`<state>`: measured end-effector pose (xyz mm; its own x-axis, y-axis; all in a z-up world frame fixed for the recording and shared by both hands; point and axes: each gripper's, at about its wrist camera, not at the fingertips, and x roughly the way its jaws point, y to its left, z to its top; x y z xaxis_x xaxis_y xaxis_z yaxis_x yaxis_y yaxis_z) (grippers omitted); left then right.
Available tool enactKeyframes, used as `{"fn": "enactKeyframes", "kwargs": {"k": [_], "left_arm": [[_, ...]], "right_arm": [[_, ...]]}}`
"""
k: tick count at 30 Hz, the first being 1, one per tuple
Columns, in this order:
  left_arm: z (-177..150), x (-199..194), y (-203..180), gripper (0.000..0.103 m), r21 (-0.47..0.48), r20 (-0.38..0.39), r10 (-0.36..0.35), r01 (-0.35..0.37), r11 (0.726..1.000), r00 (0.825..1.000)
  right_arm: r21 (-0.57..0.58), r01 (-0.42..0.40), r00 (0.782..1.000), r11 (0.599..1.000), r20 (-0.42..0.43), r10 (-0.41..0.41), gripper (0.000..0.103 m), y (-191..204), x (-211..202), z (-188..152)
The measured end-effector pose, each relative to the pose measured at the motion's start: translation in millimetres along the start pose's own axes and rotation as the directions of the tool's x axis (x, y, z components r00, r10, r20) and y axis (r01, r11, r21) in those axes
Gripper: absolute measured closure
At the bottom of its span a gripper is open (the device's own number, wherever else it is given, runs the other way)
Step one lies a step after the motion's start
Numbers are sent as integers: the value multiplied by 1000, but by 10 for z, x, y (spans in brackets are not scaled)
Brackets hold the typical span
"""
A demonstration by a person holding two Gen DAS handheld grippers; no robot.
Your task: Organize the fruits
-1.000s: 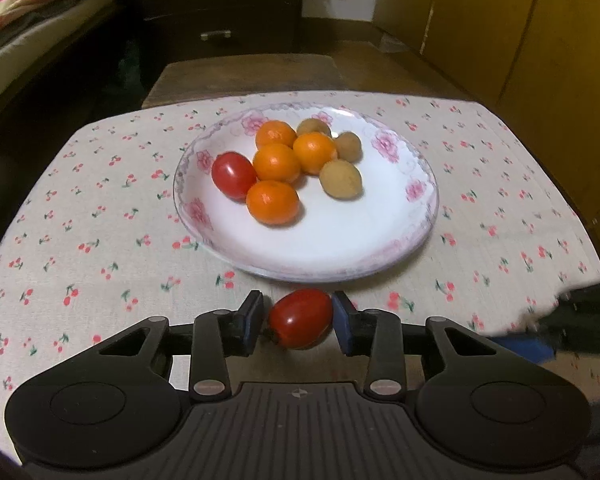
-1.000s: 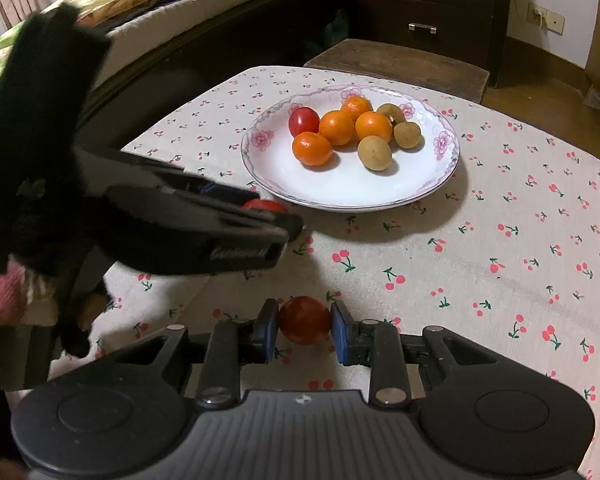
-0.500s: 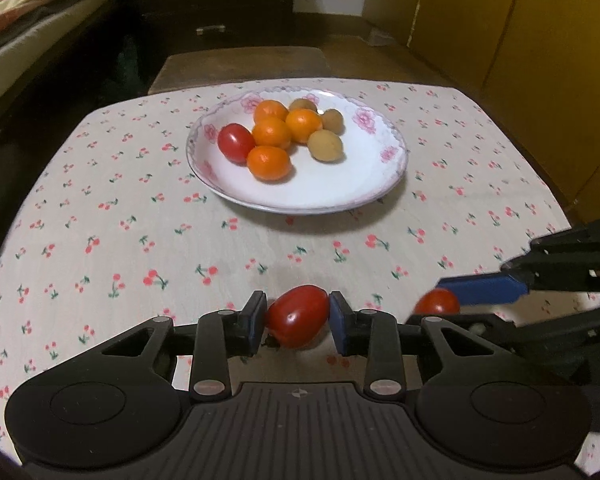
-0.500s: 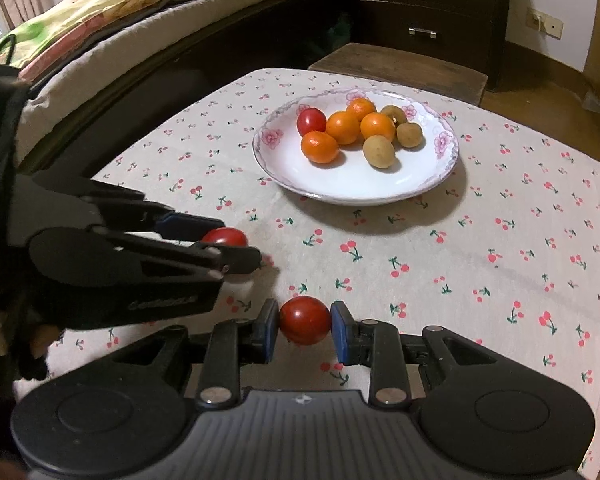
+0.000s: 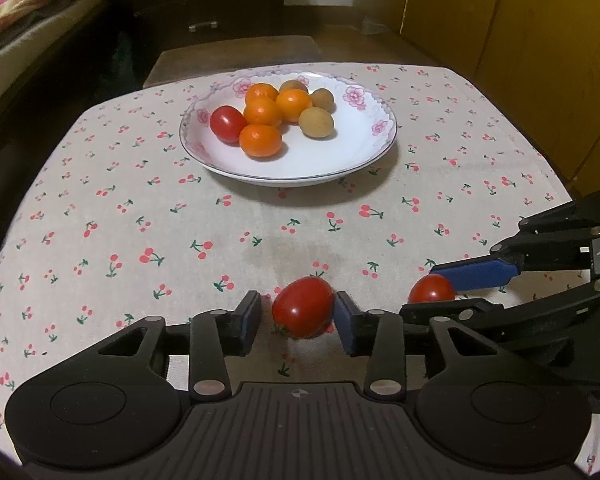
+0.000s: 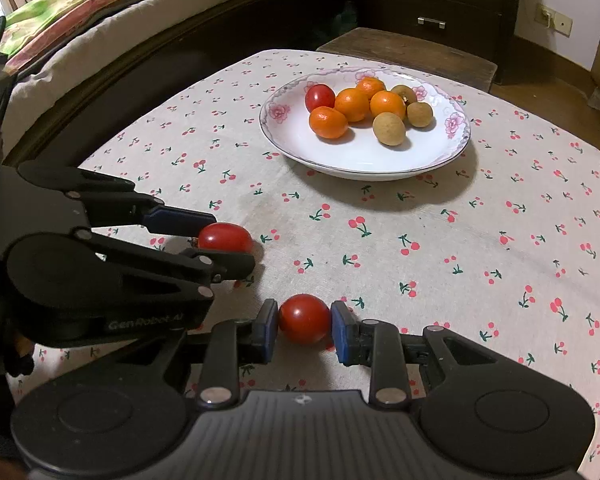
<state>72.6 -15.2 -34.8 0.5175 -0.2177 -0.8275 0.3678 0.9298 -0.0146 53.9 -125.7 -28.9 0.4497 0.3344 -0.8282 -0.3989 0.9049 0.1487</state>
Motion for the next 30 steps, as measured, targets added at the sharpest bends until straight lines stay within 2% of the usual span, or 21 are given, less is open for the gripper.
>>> {"fn": "enactKeyframes", "kwargs": {"k": [2,8,11,16,20,22,26,30], "left_arm": [[1,6,3,49,-2,0,3,-3,1000,1000],[-15,-2,-26,50,9,-1,-1,1,1000,1000],[-14,-7,-36,53,16,-5,-1,1,1000,1000],[-19,-37,-85,65,30,-10,-2,3,1000,1000],[-15,-53,-90,66,23,-13,-4,4,1000,1000],[-14,-59,-74,66,18,-13,-7,7,1000,1000],[-17,-49,-39,66,5,-15,-12,12,1000,1000],[-18,-50,22,66,-10,-15,-20,20,1000,1000]], "right_arm": [[2,2,1000,1000,-3,-2,73,2,-10,-4],[4,6,1000,1000,-10,-6,72,14,-28,-36],[-3,15,1000,1000,-3,-15,72,24,-32,-48],[-18,27,1000,999,-5,-27,73,41,-33,-32],[-16,25,1000,1000,-8,-25,74,56,-39,-37],[10,-11,1000,1000,-26,11,73,18,-37,-34],[44,-22,1000,999,5,22,63,-54,-68,-4],[59,-14,1000,998,20,13,61,-95,-25,48]]}}
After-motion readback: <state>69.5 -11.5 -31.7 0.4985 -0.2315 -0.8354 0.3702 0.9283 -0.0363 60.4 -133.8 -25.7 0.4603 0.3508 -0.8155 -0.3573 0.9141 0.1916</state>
